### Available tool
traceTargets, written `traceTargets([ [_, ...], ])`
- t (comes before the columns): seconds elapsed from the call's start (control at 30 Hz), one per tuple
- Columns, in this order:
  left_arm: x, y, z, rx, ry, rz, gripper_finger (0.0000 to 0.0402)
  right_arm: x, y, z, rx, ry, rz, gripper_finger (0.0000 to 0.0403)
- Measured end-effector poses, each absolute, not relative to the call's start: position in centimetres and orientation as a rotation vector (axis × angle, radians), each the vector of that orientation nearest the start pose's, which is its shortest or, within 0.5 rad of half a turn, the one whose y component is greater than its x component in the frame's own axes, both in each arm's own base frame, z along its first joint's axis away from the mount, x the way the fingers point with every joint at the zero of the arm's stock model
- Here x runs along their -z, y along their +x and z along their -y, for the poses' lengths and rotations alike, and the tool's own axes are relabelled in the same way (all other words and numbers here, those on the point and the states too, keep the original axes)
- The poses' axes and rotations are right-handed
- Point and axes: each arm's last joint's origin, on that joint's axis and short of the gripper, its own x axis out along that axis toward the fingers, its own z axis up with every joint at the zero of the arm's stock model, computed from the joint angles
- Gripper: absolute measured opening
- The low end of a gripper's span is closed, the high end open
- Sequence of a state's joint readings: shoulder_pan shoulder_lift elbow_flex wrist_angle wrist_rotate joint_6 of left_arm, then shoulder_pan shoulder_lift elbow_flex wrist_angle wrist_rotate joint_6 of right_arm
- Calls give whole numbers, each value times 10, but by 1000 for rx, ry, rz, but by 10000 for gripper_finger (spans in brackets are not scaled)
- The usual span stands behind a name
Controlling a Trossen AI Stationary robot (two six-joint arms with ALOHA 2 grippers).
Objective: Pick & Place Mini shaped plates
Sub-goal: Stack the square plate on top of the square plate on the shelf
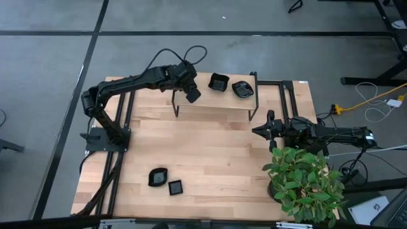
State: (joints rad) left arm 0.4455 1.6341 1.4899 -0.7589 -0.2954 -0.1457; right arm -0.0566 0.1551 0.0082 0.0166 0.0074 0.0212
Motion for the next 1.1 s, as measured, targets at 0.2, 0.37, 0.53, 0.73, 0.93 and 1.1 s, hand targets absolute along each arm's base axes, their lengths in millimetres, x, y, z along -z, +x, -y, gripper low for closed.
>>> traceTargets([
  [0.2, -316, 310, -157, -748, -200, -870, 37, -155, 106, 6, 65, 24, -129, 34],
  [0.37, -316, 310, -157, -749, -199, -870, 73, -155, 106, 6, 65, 24, -129, 34],
  [0.53, -316, 310, -157, -748, -200, -870, 107, -155, 106, 6, 66, 24, -129, 34],
  [0.73, -315, 308, -156, -750, -211, -894, 126, -155, 106, 6, 65, 24, -129, 34],
  [0.93, -314, 309, -152, -735, -198, -907, 128, -155, 106, 6, 66, 24, -129, 34],
  [1.1, -315, 316, -139, -635, -49, -938, 128, -155, 106, 6, 65, 24, -130, 34],
])
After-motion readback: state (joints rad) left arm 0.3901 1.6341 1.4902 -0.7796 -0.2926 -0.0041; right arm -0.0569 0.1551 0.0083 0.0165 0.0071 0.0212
